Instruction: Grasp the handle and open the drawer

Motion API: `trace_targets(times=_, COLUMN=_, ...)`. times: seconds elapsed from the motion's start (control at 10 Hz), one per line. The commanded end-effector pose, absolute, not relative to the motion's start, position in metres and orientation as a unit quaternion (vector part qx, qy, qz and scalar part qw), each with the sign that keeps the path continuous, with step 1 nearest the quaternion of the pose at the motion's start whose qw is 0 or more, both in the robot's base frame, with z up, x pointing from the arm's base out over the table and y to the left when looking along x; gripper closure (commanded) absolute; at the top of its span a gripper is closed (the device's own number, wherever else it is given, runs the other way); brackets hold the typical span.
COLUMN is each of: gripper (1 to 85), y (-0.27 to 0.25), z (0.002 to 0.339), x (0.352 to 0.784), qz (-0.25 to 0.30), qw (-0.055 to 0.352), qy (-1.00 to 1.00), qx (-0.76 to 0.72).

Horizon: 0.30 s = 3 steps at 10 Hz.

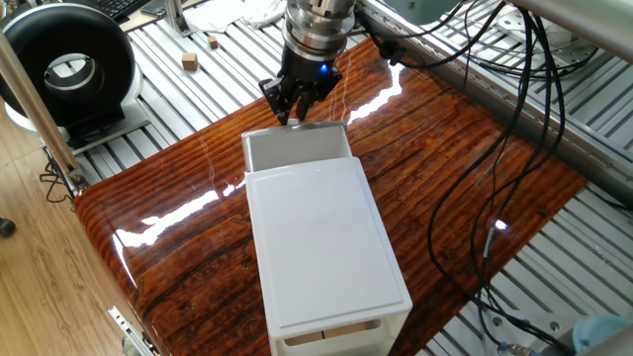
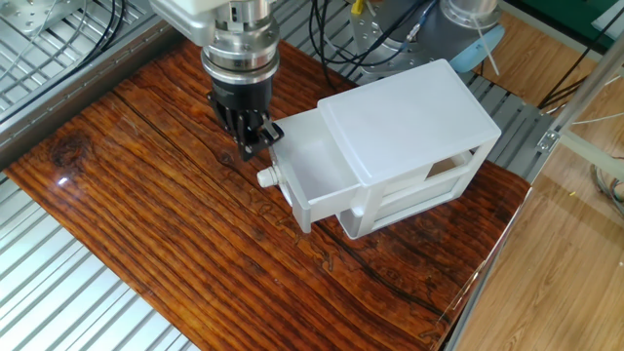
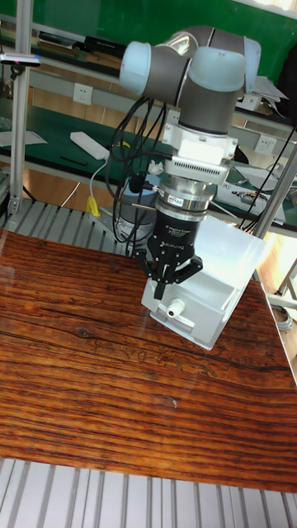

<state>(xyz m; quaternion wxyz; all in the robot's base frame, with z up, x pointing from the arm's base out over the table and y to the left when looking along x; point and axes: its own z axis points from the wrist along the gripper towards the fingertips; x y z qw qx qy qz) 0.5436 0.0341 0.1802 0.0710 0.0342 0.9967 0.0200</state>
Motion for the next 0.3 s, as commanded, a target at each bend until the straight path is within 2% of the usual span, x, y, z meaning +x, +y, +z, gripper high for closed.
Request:
trace_targets(times=0.0, gripper=83.7, y=0.0400, z=0.1844, x=0.5455, qz=0.033, qw=0.076, qy=0.997, qx=0.003)
trace_targets(times=0.2, gripper=83.7, y=0.0485, z=0.1842, x=0.5474, qz=0.049, qw=0.079, qy=0.996, qx=0.000)
